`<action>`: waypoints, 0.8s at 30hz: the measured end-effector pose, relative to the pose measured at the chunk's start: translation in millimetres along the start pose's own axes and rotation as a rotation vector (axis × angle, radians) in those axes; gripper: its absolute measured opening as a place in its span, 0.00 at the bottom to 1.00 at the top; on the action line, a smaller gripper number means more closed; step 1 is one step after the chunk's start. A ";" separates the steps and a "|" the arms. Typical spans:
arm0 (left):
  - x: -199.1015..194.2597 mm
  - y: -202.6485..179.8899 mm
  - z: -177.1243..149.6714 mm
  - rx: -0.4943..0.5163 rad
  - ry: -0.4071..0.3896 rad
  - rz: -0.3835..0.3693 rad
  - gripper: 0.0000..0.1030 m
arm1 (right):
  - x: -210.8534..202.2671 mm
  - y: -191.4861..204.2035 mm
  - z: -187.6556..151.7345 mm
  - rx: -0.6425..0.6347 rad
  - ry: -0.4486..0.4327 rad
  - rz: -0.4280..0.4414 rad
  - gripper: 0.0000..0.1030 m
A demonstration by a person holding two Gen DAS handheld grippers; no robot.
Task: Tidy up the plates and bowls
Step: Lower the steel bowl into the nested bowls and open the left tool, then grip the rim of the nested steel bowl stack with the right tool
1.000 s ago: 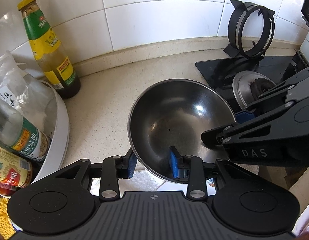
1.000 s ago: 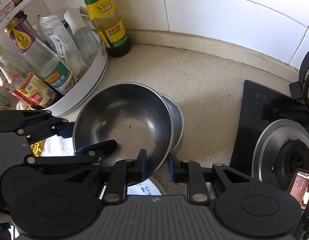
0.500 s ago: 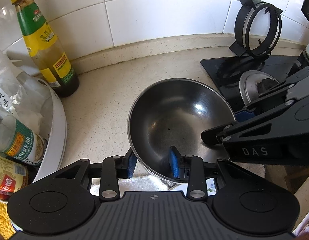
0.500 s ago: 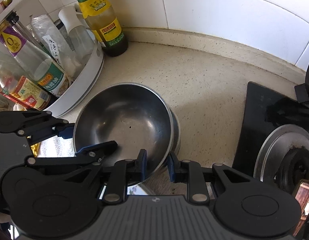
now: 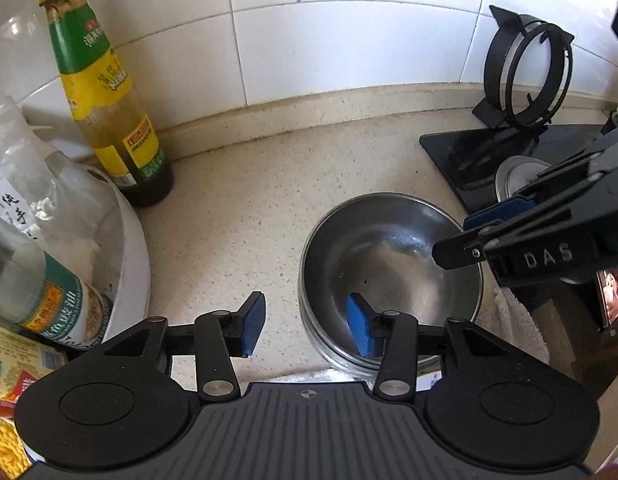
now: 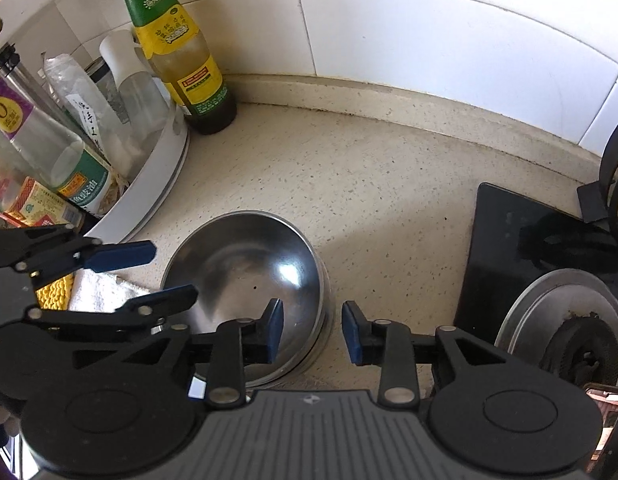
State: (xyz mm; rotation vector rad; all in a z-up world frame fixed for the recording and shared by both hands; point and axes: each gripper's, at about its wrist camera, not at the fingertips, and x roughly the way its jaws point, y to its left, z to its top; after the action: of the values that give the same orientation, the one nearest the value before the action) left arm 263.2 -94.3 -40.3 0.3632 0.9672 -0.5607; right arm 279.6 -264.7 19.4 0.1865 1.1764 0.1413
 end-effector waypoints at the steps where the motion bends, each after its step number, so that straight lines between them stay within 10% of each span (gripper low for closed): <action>1: -1.1 1.6 -1.3 0.004 -0.003 -0.006 0.54 | 0.8 -0.9 -0.2 0.006 0.002 0.005 0.50; 24: -15.2 35.8 -58.6 0.139 -0.113 -0.207 0.69 | 26.6 -12.5 -4.5 0.141 0.047 0.092 0.62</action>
State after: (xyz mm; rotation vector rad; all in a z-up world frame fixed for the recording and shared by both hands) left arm 238.6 -30.5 -56.6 0.3528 0.8639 -0.8313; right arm 285.6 -271.1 -9.1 0.3635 1.2256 0.1447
